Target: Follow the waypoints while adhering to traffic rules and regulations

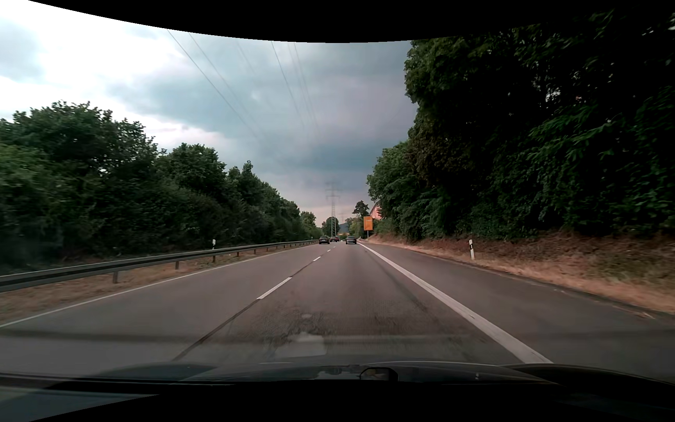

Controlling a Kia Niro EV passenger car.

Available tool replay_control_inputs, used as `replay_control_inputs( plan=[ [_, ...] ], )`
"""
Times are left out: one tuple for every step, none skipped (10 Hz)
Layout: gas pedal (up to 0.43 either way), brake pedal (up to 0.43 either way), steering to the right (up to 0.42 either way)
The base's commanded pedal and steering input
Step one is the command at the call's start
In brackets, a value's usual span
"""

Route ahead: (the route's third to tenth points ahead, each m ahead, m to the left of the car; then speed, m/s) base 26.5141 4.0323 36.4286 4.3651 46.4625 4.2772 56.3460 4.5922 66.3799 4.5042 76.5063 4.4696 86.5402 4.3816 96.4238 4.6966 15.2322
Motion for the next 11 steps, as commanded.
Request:
replay_control_inputs(
  plan=[
    [0.087, 0.000, -0.002],
    [0.087, 0.000, -0.002],
    [0.087, 0.000, -0.002],
    [0.098, 0.000, -0.002],
    [0.098, 0.000, -0.002],
    [0.098, 0.000, -0.002],
    [0.098, 0.000, -0.002],
    [0.098, 0.000, -0.002],
    [0.098, 0.000, -0.002],
    [0.098, 0.000, -0.002],
    [0.087, 0.000, -0.002]
  ],
)
